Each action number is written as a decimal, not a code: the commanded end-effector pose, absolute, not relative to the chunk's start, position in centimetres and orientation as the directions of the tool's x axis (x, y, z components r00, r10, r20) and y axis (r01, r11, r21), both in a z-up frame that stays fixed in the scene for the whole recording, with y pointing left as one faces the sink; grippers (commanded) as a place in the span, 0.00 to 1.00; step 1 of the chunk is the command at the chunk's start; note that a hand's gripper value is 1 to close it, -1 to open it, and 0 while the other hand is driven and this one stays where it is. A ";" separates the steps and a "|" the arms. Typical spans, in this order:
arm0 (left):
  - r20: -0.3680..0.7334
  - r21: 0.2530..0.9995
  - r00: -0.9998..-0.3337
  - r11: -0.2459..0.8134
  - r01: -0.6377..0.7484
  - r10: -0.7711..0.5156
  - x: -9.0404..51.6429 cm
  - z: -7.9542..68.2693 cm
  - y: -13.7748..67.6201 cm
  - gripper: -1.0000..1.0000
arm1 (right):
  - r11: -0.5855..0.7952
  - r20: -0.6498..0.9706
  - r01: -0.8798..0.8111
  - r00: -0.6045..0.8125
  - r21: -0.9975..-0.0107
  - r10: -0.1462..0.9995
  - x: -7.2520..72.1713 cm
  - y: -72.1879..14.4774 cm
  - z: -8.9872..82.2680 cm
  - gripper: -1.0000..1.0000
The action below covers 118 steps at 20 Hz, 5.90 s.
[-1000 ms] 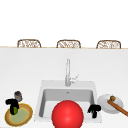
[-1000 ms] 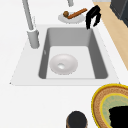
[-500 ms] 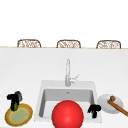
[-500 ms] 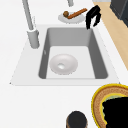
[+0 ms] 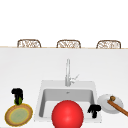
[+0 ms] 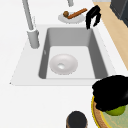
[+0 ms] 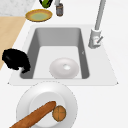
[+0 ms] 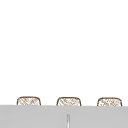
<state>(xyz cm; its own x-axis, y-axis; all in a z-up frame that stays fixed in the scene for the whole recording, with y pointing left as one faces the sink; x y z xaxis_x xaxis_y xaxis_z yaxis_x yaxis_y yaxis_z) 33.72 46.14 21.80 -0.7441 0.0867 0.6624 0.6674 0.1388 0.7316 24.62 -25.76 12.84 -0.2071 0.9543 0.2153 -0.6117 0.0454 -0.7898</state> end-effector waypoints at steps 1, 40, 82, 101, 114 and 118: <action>0.648 0.748 -0.760 0.150 0.647 0.046 34.7 23.1 44.3 1.00 | 0.045 0.215 -0.612 -0.207 -0.790 0.954 24.6 -25.8 12.8 0.50; 0.631 0.761 -0.774 0.158 0.630 0.051 38.0 23.8 21.9 1.00 | 0.045 0.215 -0.612 -0.207 -0.790 0.954 24.6 -25.8 12.8 0.50; 0.518 0.821 -0.852 0.237 0.520 0.073 46.1 1.8 -3.3 1.00 | 0.045 0.215 -0.612 -0.207 -0.790 0.954 24.6 -25.8 12.8 0.50; 0.531 0.797 -0.839 0.270 0.541 0.115 48.8 -9.3 -3.7 1.00 | 0.045 0.215 -0.612 -0.207 -0.790 0.954 24.6 -25.8 12.8 0.50; 0.591 0.736 -0.788 0.283 0.615 0.176 48.3 -0.7 -3.8 0.00 | 0.045 0.215 -0.612 -0.207 -0.790 0.954 24.6 -25.8 12.8 0.50; 0.606 0.729 -0.778 0.274 0.627 0.168 47.9 1.4 -2.2 0.00 | 0.045 0.215 -0.612 -0.207 -0.790 0.954 24.6 -25.8 12.8 0.50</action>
